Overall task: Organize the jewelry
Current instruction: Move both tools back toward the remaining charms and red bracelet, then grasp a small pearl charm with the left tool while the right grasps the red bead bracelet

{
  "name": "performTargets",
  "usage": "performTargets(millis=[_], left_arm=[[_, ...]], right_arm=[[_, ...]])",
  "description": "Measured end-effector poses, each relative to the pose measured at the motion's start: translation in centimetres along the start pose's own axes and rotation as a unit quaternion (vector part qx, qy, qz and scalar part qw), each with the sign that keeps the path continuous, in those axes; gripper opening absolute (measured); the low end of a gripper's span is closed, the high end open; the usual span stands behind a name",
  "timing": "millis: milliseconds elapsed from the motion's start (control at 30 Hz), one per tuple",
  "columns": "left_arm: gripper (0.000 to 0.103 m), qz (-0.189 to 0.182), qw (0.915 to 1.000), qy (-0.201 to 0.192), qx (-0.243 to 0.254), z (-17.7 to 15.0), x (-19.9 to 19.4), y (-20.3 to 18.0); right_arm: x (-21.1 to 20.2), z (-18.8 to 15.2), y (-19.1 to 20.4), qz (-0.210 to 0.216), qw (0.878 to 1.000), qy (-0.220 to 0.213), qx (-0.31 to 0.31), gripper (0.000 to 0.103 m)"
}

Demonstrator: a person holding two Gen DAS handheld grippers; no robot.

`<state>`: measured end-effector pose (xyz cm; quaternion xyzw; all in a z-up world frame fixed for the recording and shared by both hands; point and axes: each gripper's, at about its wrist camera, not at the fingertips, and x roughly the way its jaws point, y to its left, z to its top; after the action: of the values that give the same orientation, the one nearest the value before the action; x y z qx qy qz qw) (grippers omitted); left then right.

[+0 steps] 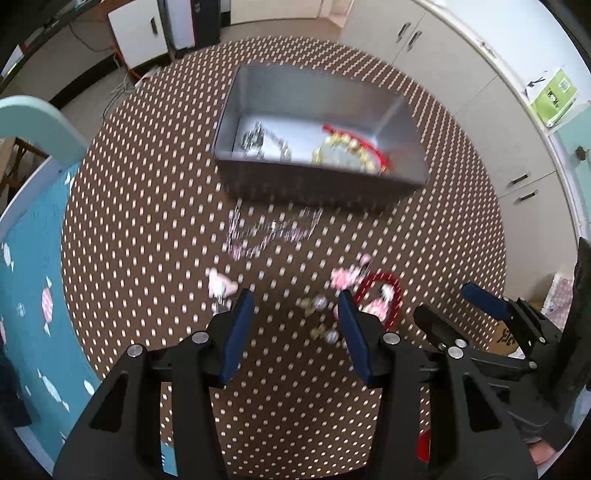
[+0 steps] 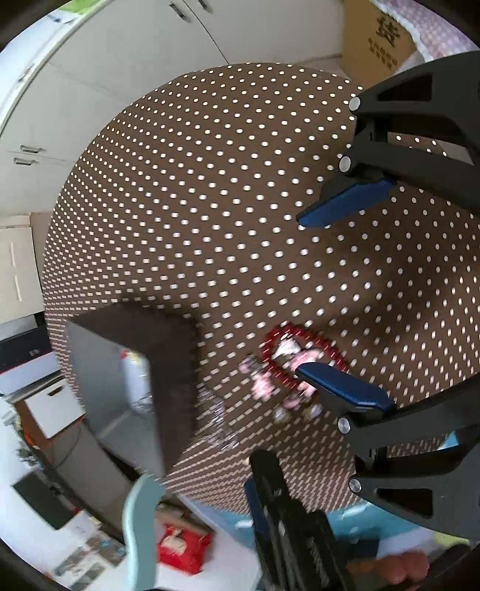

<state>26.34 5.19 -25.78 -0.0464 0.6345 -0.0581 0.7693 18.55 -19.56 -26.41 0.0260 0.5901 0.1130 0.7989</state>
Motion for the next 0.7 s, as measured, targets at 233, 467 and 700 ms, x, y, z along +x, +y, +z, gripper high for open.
performTargets(millis=[233, 467, 700], left_arm=[[0.049, 0.012, 0.9995, 0.029, -0.002, -3.0, 1.4, 0.6], [0.048, 0.014, 0.9989, 0.045, -0.005, -4.5, 2.3, 0.8], [0.048, 0.003, 0.9989, 0.047, 0.006, -4.6, 2.8, -0.3]], right_arm=[[2.4, -1.9, 3.1, -0.043, 0.997, -0.006, -0.064, 0.070], [3.2, -2.0, 5.5, -0.058, 0.989, -0.016, -0.135, 0.010], [3.6, -0.5, 3.6, -0.007, 0.999, 0.002, -0.054, 0.007]])
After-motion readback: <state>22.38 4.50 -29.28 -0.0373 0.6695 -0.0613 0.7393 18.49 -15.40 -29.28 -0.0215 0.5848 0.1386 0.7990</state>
